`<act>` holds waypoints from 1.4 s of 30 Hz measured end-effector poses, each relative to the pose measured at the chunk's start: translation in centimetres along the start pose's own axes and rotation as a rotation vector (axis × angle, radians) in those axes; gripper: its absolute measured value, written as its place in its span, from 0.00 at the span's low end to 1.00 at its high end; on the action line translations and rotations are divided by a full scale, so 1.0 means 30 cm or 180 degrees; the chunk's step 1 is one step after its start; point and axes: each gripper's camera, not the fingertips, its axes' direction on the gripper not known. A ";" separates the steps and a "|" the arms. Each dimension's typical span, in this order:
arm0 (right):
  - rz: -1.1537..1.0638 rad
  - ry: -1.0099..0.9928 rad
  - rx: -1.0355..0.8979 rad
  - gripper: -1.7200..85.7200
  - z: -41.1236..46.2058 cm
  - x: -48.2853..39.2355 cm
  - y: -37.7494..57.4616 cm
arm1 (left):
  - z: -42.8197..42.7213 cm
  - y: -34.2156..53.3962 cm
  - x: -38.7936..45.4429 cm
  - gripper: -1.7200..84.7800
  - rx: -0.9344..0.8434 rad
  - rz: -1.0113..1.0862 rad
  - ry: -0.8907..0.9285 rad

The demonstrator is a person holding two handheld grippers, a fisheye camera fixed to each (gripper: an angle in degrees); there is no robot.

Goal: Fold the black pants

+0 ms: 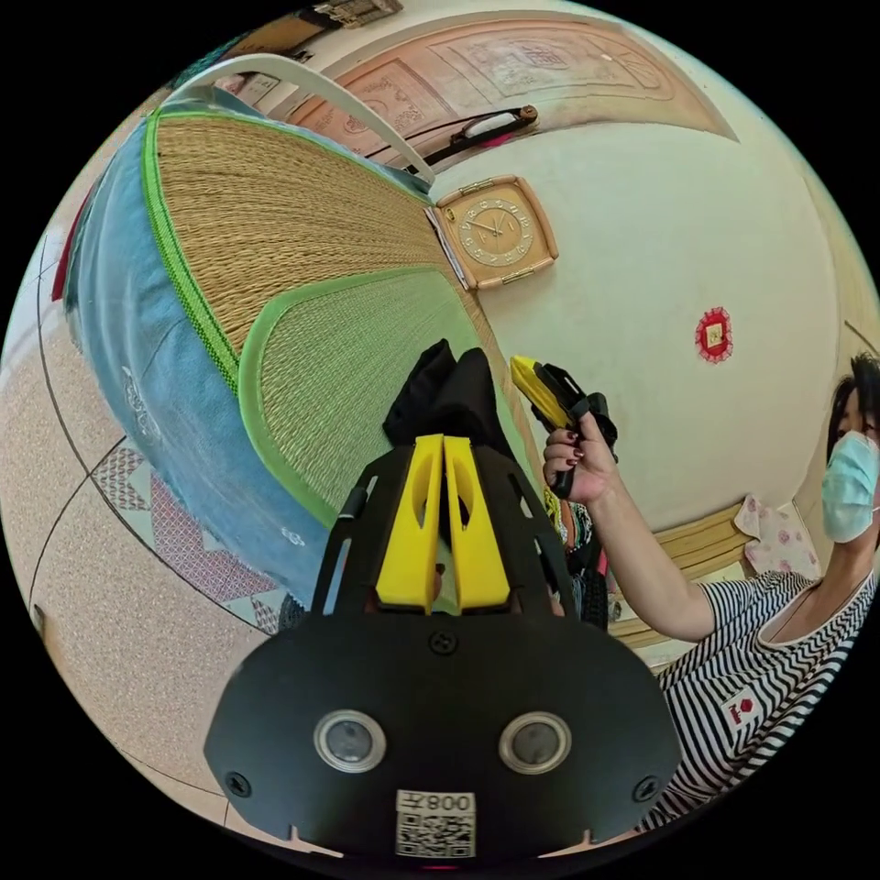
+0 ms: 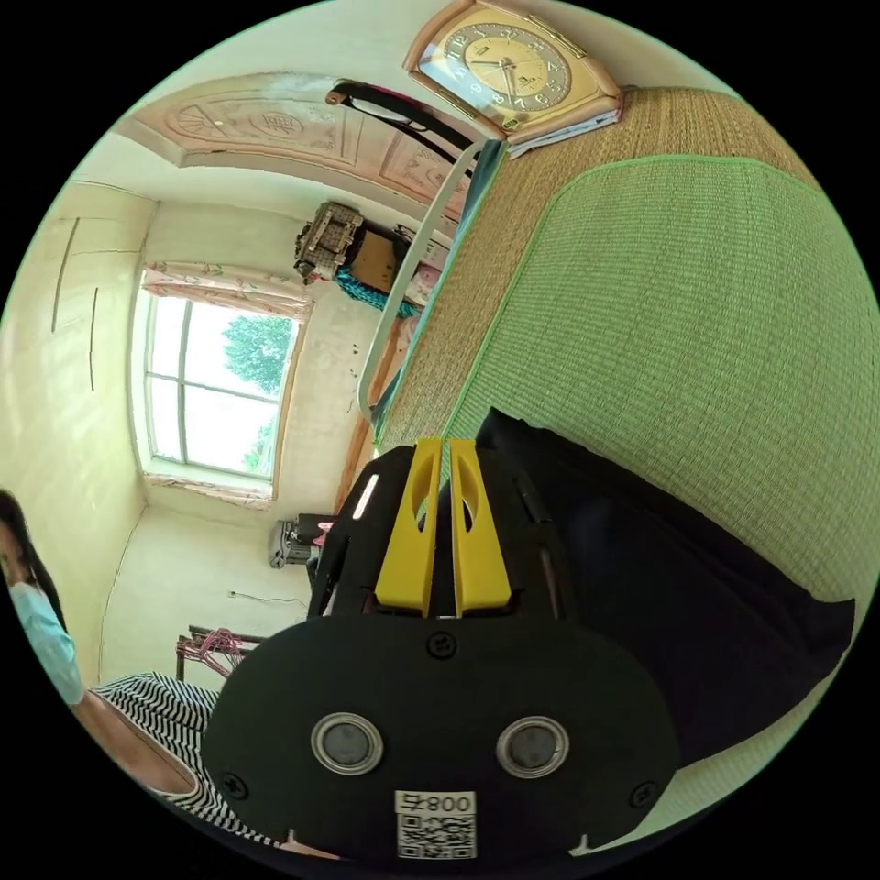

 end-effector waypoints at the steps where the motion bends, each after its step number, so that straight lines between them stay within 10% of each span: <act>1: -0.0038 -0.0035 0.0004 0.03 0.001 0.000 -0.002 | -0.014 0.000 0.025 0.02 0.0057 0.0080 0.0032; 11: -0.0047 0.0696 -0.0701 0.02 0.239 0.075 -0.101 | 0.156 -0.095 0.149 0.02 -0.0523 0.0581 -0.0908; 26: 0.0024 0.0386 -0.0417 0.02 0.042 0.206 0.006 | 0.186 -0.002 0.224 0.02 -0.0663 0.0716 -0.0620; 42: -0.0111 0.0501 -0.0606 0.02 -0.219 0.249 0.662 | 0.282 0.097 0.308 0.02 -0.1002 0.1095 -0.1017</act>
